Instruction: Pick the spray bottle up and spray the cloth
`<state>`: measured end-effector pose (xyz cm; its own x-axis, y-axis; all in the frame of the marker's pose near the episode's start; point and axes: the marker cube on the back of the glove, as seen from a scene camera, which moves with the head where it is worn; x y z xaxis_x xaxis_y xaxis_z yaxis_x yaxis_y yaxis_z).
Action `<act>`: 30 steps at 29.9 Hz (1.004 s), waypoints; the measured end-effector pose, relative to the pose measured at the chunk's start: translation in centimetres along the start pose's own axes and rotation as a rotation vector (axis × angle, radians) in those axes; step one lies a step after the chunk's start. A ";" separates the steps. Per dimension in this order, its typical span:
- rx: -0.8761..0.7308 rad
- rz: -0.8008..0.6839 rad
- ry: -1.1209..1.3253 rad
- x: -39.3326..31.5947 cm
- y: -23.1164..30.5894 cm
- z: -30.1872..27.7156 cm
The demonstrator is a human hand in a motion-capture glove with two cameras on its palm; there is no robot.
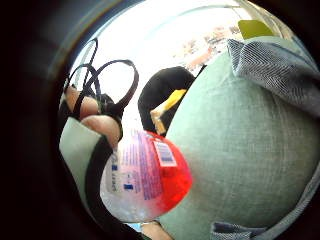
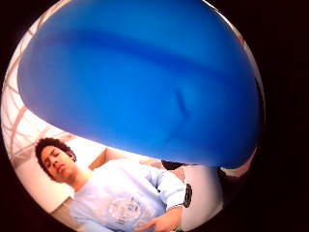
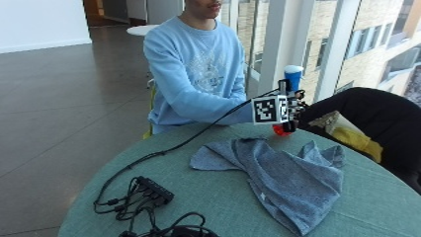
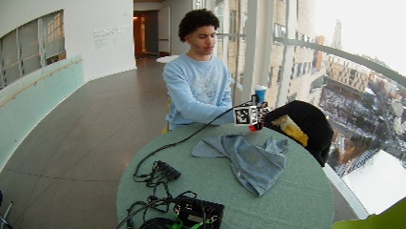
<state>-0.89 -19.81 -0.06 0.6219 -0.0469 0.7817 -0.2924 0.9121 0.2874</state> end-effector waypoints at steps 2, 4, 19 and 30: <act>0.013 -0.006 0.008 0.3 -0.1 0.2; 0.019 -0.016 0.015 0.5 -0.1 0.3; -0.032 0.021 0.146 0.0 2.9 -2.5; 0.005 0.064 0.595 -2.2 11.9 -15.8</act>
<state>5.73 -2.41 -7.08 0.9024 0.2459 0.3538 -0.3456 0.9034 0.2537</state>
